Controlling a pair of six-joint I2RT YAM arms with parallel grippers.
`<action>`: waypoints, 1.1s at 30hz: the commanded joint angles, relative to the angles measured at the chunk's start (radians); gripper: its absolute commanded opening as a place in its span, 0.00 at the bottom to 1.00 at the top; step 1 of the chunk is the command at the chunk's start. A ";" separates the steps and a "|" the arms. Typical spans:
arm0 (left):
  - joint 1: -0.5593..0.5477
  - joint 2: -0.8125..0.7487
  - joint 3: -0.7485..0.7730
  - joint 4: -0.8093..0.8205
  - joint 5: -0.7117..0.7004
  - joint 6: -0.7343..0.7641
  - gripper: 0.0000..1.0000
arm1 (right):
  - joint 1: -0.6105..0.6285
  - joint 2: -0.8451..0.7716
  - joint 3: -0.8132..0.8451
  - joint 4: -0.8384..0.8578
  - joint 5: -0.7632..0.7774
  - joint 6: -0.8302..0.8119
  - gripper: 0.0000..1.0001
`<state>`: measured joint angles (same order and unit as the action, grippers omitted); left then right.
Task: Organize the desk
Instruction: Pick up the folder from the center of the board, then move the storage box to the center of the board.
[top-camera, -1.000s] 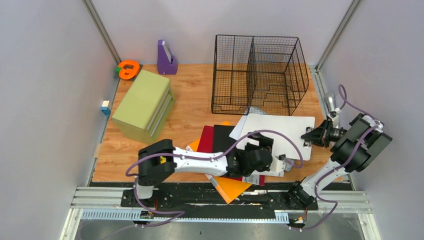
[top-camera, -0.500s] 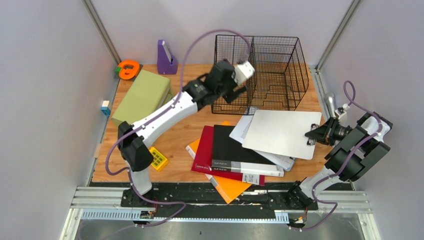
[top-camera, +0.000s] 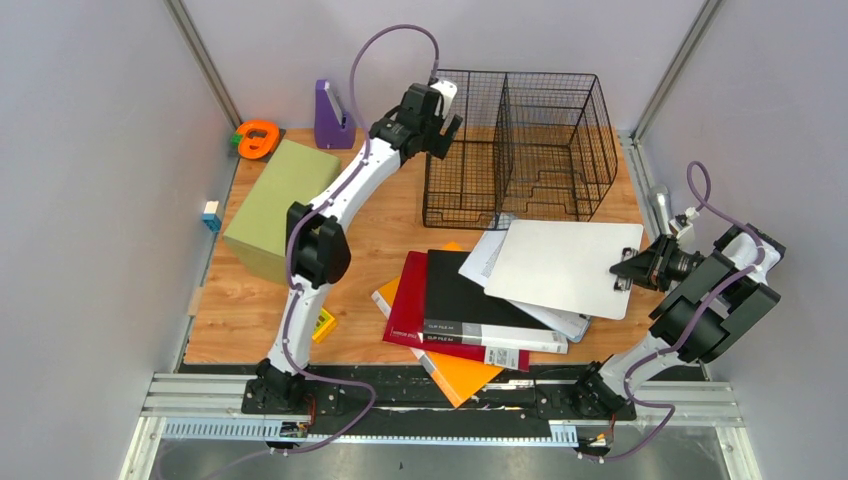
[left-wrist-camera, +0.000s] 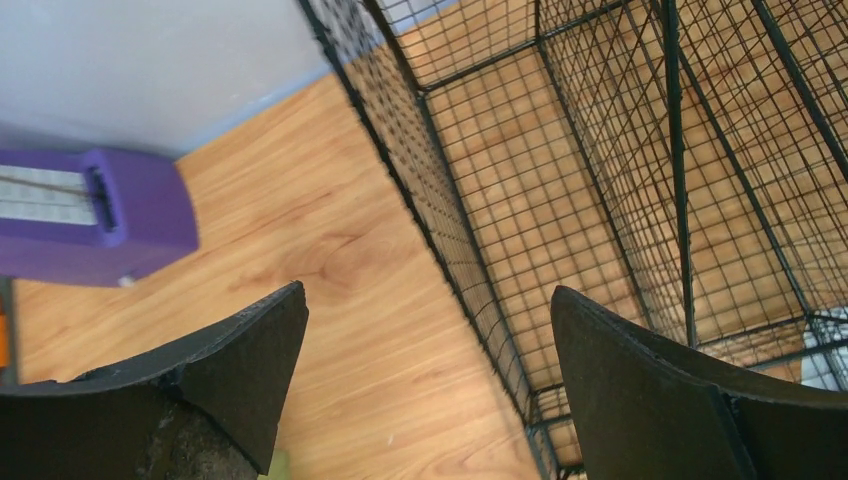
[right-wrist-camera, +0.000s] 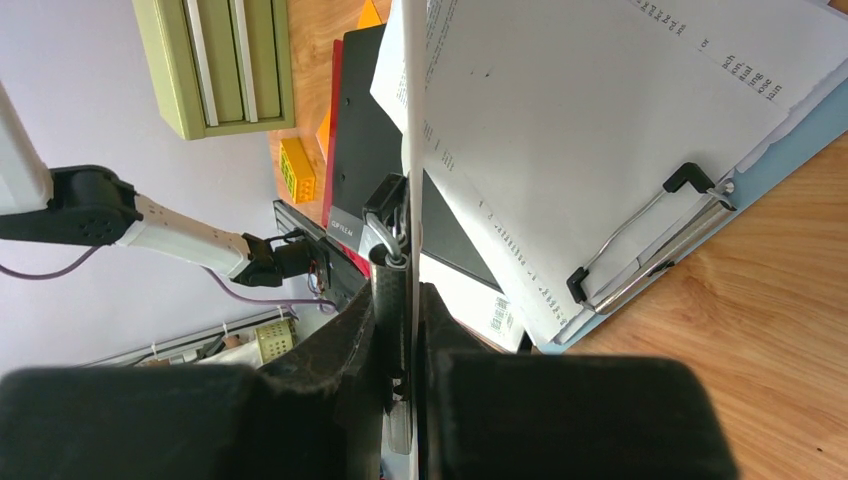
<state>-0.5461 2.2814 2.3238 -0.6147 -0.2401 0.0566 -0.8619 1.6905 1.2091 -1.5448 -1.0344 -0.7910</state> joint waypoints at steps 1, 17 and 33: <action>0.007 0.056 0.092 0.093 0.043 -0.094 0.97 | -0.005 -0.025 0.009 0.008 -0.040 -0.038 0.00; 0.075 0.040 -0.083 0.160 0.004 -0.296 0.16 | -0.006 -0.049 0.019 0.007 -0.033 -0.022 0.00; 0.152 -0.263 -0.559 0.165 -0.161 -0.677 0.00 | -0.009 -0.033 0.034 0.007 -0.087 -0.044 0.00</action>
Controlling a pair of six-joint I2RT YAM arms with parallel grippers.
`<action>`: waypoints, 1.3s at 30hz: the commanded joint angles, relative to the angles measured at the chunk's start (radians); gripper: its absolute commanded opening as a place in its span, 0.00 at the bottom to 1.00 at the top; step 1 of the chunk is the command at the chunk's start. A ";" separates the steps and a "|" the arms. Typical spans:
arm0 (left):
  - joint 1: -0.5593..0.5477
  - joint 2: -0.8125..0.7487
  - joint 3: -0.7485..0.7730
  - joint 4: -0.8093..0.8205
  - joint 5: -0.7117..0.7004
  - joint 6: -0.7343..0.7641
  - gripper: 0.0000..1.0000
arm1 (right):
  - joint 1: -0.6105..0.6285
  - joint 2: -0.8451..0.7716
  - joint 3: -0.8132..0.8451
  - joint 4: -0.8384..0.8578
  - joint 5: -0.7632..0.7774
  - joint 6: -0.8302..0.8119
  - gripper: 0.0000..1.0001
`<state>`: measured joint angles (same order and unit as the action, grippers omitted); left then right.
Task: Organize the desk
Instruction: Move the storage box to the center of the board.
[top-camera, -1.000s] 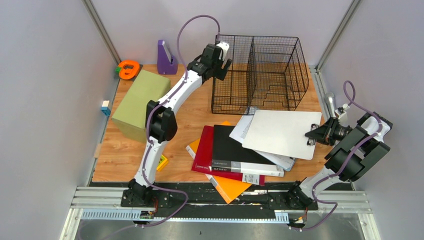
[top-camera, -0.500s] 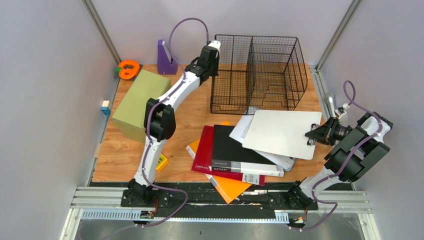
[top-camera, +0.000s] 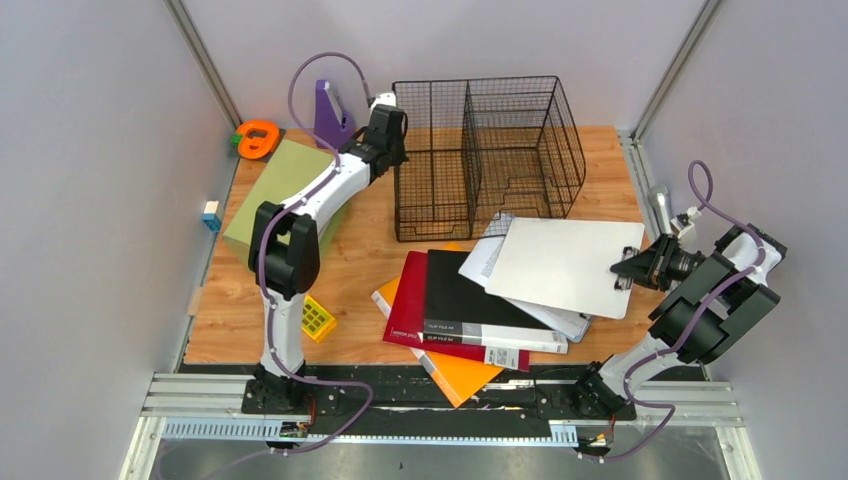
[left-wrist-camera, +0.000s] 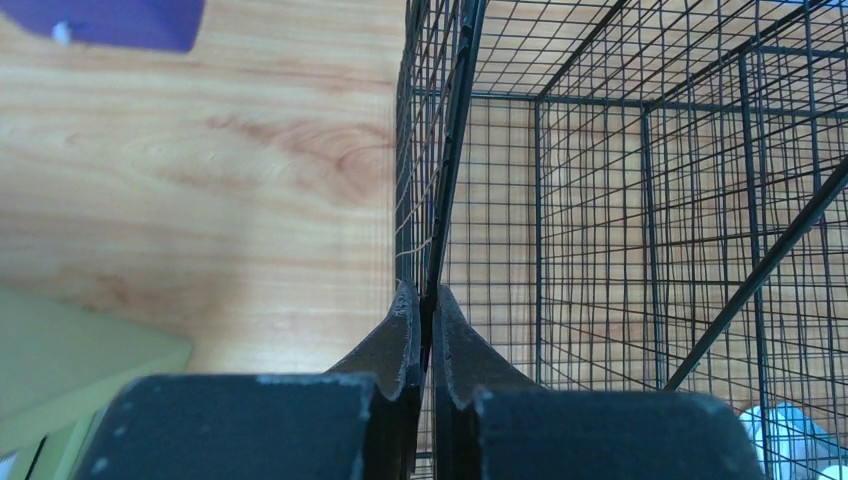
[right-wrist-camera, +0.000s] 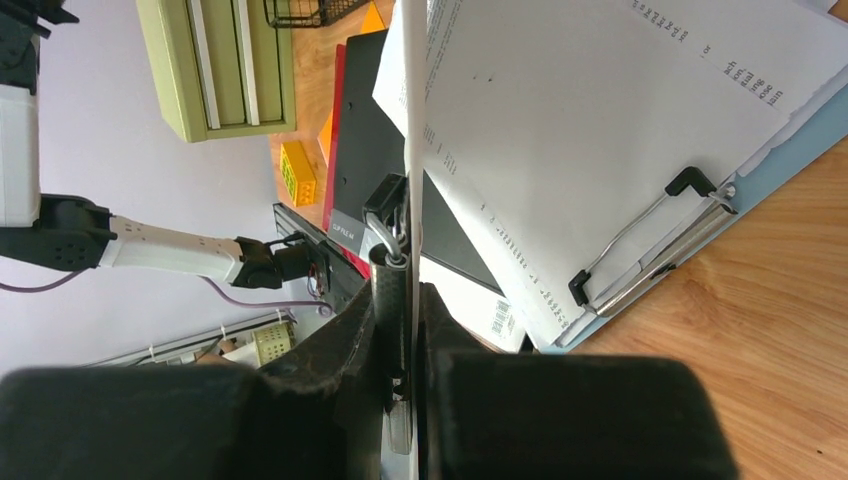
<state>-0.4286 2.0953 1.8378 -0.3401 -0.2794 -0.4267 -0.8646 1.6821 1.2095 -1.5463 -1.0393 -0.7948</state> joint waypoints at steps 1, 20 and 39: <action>0.034 -0.097 -0.102 -0.115 -0.128 -0.205 0.00 | -0.006 -0.023 0.037 0.008 -0.096 -0.039 0.00; 0.042 -0.238 -0.364 -0.116 0.051 -0.467 0.00 | -0.005 0.048 0.076 0.007 -0.152 -0.019 0.00; 0.041 -0.254 -0.387 -0.007 0.140 -0.331 1.00 | -0.008 -0.112 0.033 0.005 -0.132 -0.037 0.00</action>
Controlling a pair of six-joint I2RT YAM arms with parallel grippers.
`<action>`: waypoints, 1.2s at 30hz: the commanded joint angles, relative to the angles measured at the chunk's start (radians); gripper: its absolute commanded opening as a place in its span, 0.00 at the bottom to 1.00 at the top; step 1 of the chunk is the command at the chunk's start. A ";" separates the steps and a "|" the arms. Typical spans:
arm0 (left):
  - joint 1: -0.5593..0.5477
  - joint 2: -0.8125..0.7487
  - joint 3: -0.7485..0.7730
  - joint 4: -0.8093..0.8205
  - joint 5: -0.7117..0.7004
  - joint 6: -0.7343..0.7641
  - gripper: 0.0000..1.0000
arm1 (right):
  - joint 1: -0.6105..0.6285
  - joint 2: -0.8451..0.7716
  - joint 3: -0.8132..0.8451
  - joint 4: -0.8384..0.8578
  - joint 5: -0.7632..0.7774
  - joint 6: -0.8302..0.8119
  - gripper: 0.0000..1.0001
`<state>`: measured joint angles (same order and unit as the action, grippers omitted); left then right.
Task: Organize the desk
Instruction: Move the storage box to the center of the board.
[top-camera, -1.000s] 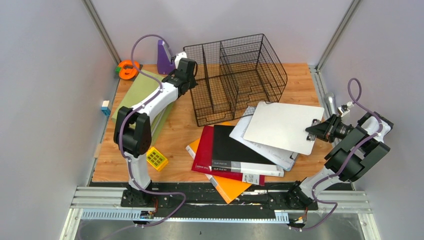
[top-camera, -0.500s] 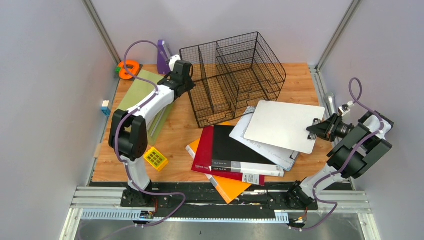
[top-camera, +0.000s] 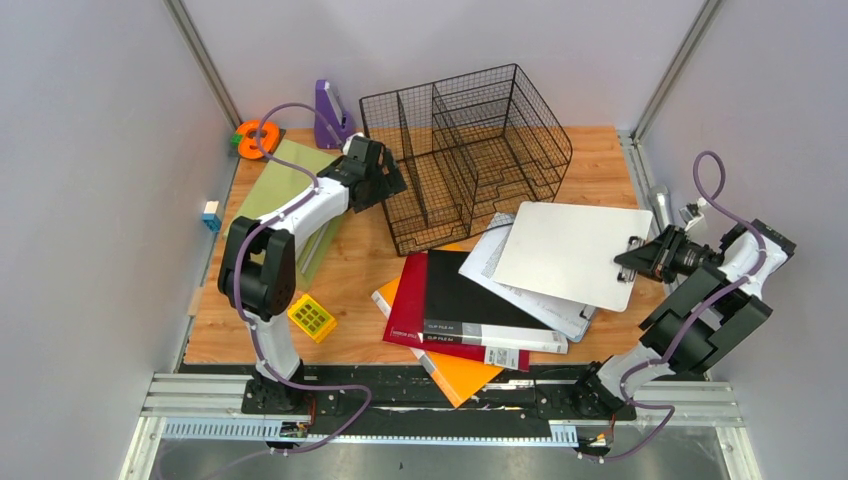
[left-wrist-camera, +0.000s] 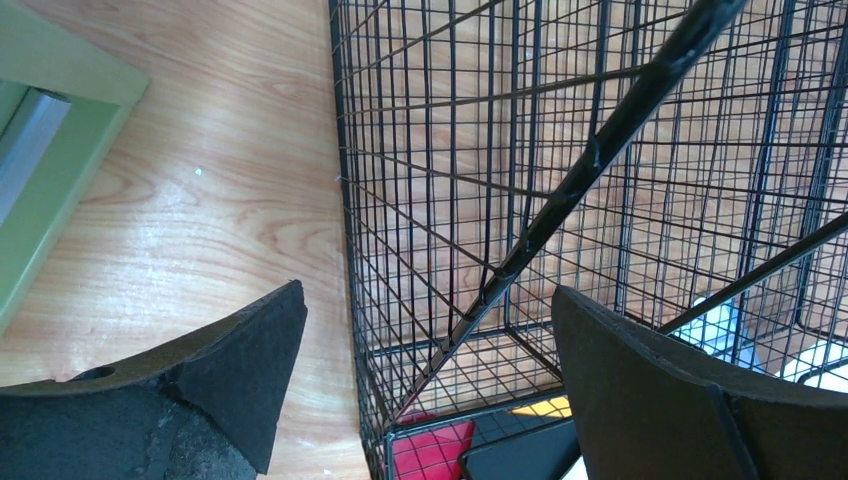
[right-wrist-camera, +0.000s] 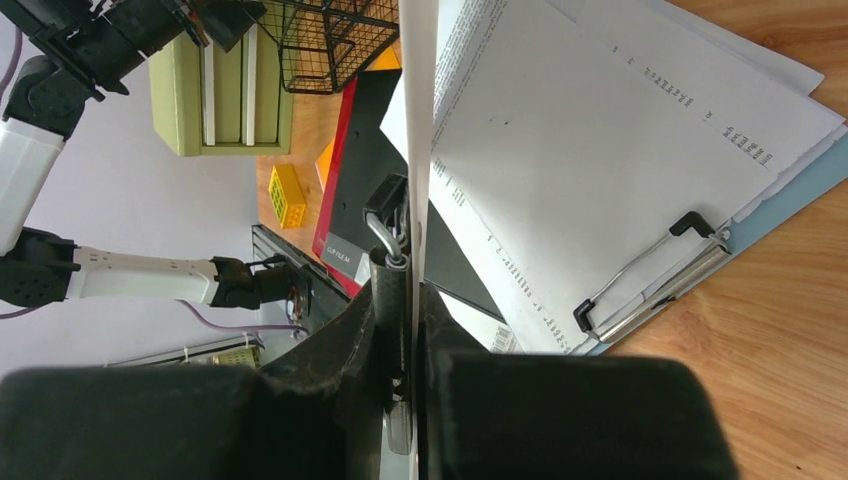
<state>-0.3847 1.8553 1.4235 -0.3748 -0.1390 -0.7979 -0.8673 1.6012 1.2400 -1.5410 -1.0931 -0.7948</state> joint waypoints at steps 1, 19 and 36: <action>-0.002 -0.012 0.028 0.028 -0.005 0.049 1.00 | -0.003 -0.022 0.003 0.000 -0.087 -0.045 0.00; -0.002 0.024 0.072 0.066 0.028 0.118 1.00 | 0.098 0.072 -0.022 -0.001 -0.128 -0.077 0.00; -0.003 0.075 0.102 0.072 0.127 0.111 0.99 | 0.103 0.100 -0.020 -0.002 -0.076 -0.058 0.00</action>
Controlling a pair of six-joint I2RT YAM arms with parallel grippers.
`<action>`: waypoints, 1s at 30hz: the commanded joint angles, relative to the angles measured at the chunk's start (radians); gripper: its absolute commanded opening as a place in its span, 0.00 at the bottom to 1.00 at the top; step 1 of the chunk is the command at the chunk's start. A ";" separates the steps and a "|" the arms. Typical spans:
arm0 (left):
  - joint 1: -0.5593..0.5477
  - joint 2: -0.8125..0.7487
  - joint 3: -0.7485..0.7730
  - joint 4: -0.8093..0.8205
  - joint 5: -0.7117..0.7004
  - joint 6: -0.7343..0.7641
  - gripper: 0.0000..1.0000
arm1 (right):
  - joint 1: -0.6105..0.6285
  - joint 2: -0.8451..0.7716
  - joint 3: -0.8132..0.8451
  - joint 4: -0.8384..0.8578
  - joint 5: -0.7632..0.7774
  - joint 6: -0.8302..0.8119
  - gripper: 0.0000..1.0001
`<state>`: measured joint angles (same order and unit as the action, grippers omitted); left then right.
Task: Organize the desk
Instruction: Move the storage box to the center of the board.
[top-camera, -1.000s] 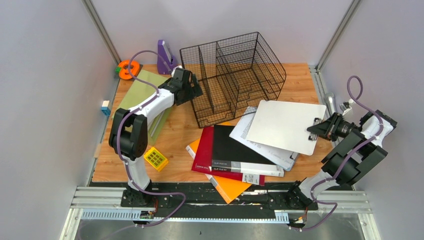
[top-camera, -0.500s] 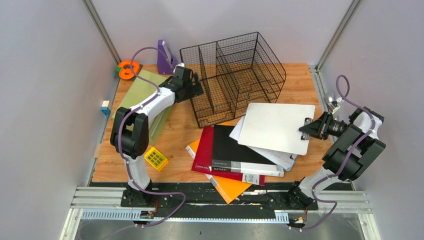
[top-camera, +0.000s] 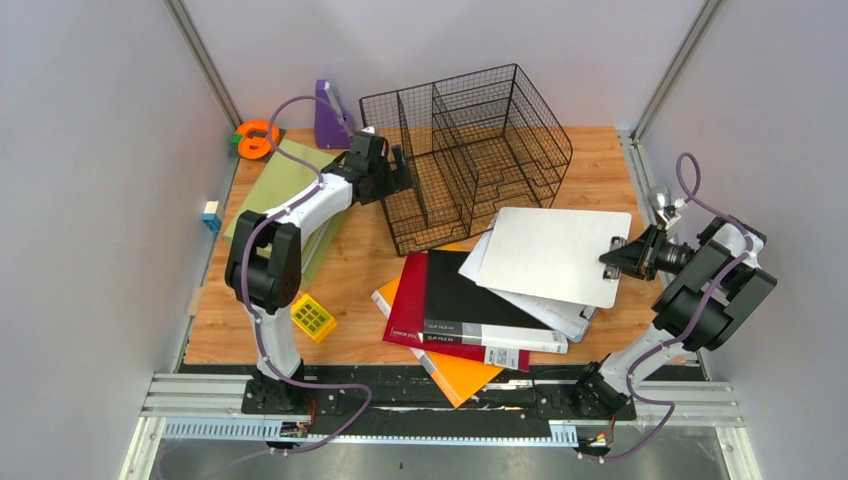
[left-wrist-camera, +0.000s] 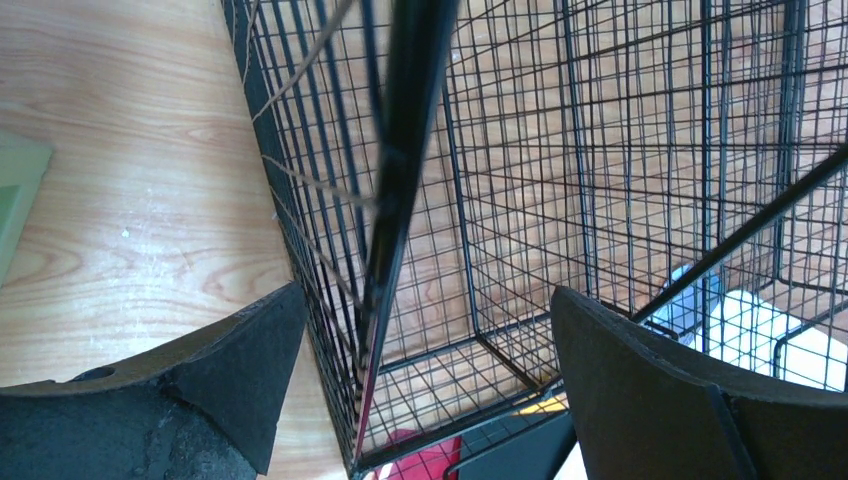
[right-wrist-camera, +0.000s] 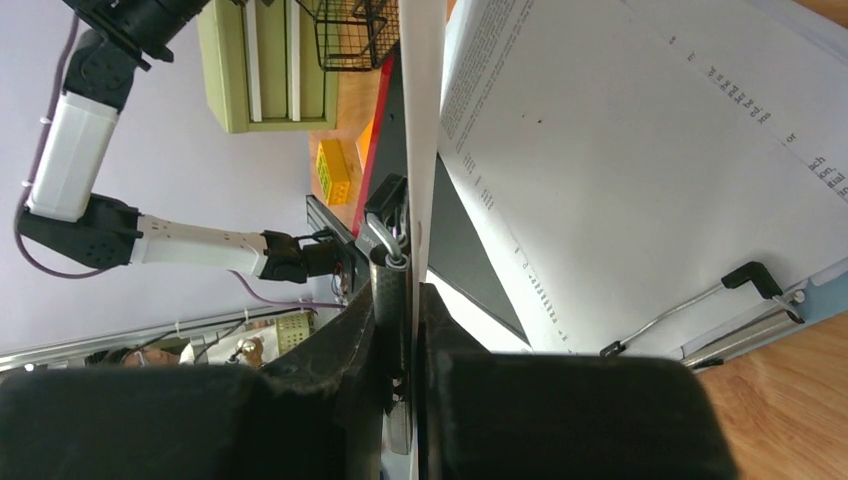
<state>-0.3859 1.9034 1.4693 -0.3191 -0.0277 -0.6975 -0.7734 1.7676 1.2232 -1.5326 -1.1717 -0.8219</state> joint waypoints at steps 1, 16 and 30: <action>-0.002 0.031 0.064 0.015 0.016 0.015 0.99 | 0.015 -0.074 -0.006 -0.010 0.012 -0.034 0.00; -0.001 0.123 0.216 -0.073 0.006 0.202 1.00 | 0.094 -0.132 -0.025 -0.010 -0.067 -0.129 0.00; 0.000 0.134 0.216 -0.062 -0.043 0.233 1.00 | 0.094 -0.043 -0.003 -0.010 -0.018 -0.232 0.00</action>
<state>-0.3855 2.0254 1.6463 -0.4149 -0.0345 -0.5014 -0.6773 1.7061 1.1828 -1.5391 -1.1843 -0.9756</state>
